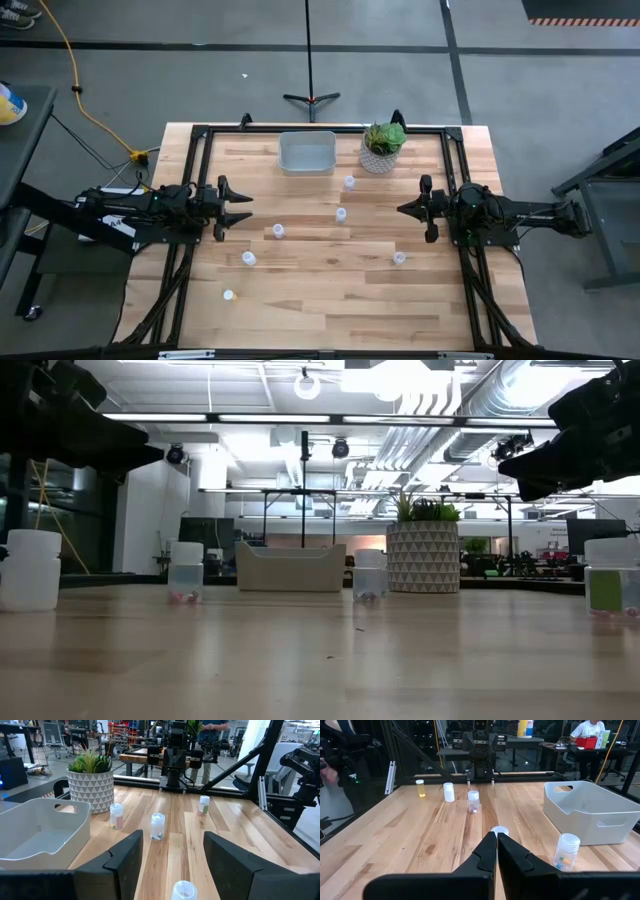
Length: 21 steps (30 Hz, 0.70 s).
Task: Pick and place pill bottles into a basket
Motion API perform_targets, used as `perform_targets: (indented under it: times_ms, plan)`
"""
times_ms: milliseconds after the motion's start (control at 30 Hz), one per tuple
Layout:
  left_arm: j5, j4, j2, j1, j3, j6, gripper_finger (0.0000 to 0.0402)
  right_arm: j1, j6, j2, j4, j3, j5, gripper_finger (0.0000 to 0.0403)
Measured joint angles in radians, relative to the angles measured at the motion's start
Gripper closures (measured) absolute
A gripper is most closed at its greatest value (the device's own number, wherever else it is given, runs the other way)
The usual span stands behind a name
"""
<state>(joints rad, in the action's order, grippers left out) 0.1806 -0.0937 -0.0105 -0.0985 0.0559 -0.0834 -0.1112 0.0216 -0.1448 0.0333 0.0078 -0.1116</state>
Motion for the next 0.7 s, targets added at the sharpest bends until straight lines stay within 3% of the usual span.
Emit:
perform_targets:
  times_ms: [567,700]
  plan:
    - [-0.006,0.000,0.000,0.000,0.000,-0.002,0.0158,0.000,-0.001,0.000,0.000,0.000,0.002,0.0396]
    - [-0.006,0.000,0.000,0.000,0.000,-0.030,0.0158,-0.007,-0.005,0.000,-0.003,0.000,0.187,0.0396]
